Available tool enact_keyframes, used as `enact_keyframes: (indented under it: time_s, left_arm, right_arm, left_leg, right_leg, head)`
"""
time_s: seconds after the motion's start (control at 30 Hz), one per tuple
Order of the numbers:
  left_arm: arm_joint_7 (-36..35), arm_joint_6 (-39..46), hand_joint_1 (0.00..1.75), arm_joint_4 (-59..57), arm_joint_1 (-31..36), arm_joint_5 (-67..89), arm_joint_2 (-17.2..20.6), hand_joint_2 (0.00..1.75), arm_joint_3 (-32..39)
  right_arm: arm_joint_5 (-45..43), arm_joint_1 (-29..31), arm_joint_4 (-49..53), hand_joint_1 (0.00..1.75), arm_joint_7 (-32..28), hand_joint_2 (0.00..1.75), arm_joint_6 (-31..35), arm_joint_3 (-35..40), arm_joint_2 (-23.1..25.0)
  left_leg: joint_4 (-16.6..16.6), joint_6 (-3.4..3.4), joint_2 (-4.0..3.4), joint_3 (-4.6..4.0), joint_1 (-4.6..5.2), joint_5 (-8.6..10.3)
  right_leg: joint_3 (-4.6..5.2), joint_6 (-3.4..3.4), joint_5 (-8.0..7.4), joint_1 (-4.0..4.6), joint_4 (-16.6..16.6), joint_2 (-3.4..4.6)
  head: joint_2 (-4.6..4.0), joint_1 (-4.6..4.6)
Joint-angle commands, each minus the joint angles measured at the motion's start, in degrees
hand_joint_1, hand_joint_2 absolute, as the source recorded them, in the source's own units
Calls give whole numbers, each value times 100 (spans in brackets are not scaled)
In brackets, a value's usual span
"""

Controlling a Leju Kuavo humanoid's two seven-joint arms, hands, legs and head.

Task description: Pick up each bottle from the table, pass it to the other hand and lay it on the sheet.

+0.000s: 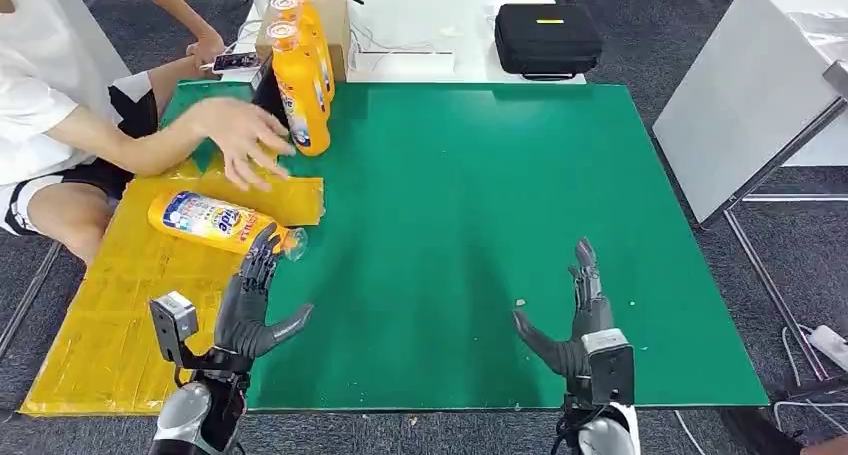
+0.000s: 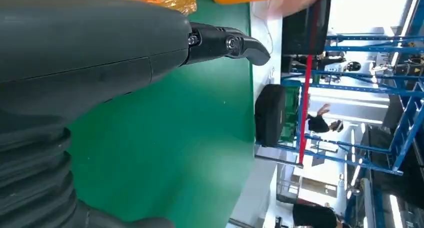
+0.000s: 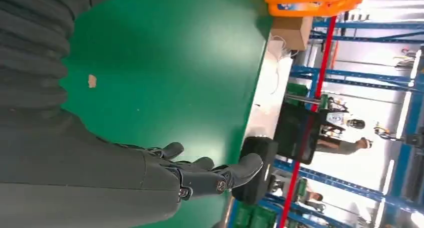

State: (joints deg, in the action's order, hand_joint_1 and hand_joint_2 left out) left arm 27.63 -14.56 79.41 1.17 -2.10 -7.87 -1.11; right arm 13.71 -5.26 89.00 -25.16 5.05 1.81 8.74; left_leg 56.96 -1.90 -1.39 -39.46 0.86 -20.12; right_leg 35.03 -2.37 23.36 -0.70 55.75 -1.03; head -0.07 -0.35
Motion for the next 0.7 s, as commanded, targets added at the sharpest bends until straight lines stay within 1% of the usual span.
enact_keyframes:
  time_s: [0.03, 0.13, 0.23, 0.27, 0.3, 0.37, 0.4, 0.47, 0.5, 0.57, 0.6, 0.67, 0.7]
  left_arm:
    - [-106, 98, 0, -252, 210, 61, 49, 175, -131]
    - [-58, 263, 0, -204, 186, 163, -25, 175, -181]
    - [-37, 296, 0, -168, 164, 168, -50, 175, -194]
    - [-37, 296, 0, -168, 164, 168, -50, 175, -194]
    - [-37, 296, 0, -168, 164, 168, -50, 175, -194]
    - [-31, 308, 0, -147, 152, 173, -49, 175, -204]
    - [28, 396, 0, -139, 150, 329, -37, 175, -264]
    - [53, 501, 0, -155, 146, 456, -63, 175, -323]
    - [62, 555, 0, -173, 145, 502, -76, 175, -349]
    - [63, 558, 0, -194, 148, 504, -84, 175, -362]
    - [61, 587, 0, -216, 155, 510, -87, 175, -356]
    - [61, 593, 0, -231, 162, 511, -84, 175, -354]
    - [61, 594, 0, -238, 167, 511, -83, 175, -349]
  right_arm:
    - [-224, 385, -750, 0, 172, 175, -250, -1, 75]
    - [-148, 384, -728, 0, 186, 175, -228, 123, 72]
    - [-113, 359, -672, 0, 174, 175, -184, 146, 70]
    - [-113, 359, -672, 0, 174, 175, -184, 146, 70]
    - [-113, 359, -672, 0, 174, 175, -184, 146, 70]
    - [-91, 332, -617, 0, 171, 175, -161, 158, 53]
    - [-56, 320, -581, 0, 137, 175, -167, 193, 36]
    - [149, 281, -493, 0, 34, 175, -83, 294, 23]
    - [195, 253, -432, 0, 28, 175, -81, 348, 28]
    - [309, 242, -390, 0, 36, 175, 10, 403, 33]
    - [314, 246, -391, 0, 41, 175, 17, 412, 22]
    - [315, 257, -414, 0, 44, 175, 23, 404, 11]
    - [319, 268, -440, 0, 49, 175, 32, 394, 8]
  left_leg:
    - [3, 20, 8, 47, -11, -22]
    - [2, 19, 7, 44, -10, -19]
    - [-3, 9, 5, 14, -5, -4]
    - [-3, 10, 5, 16, -6, -6]
    - [2, 16, 8, 40, -9, -19]
    - [-1, 11, 5, 20, -7, -9]
    - [3, 17, 8, 39, -9, -19]
    - [-2, 10, 6, 17, -5, -6]
    - [2, 15, 10, 31, -8, -14]
    - [-2, 10, 7, 16, -4, -6]
    - [4, 15, 8, 29, -8, -15]
    - [-1, 10, 8, 16, -4, -6]
    - [3, 16, 11, 33, -8, -15]
  right_leg:
    - [-49, 12, 16, 6, -4, 10]
    - [-43, 12, 14, 5, -4, 11]
    - [-13, 6, 3, 3, -6, 3]
    - [-16, 6, 4, 3, -6, 4]
    - [-41, 10, 15, 4, -5, 8]
    - [-21, 6, 6, 4, -6, 6]
    - [-41, 10, 14, 4, -4, 8]
    - [-18, 6, 5, 3, -5, 3]
    - [-32, 9, 12, 4, -3, 4]
    - [-16, 6, 6, 1, -3, 3]
    - [-30, 9, 12, 4, -1, 6]
    - [-15, 6, 5, 2, -3, 1]
    - [-34, 10, 13, 4, -2, 4]
  head:
    - [0, 0]
    - [2, 0]
    - [0, 2]
    - [2, 0]
    - [0, 2]
    - [0, 2]
    - [0, 0]
    - [0, 0]
    - [0, 0]
    - [0, 0]
    - [0, 0]
    - [0, 0]
    - [0, 0]
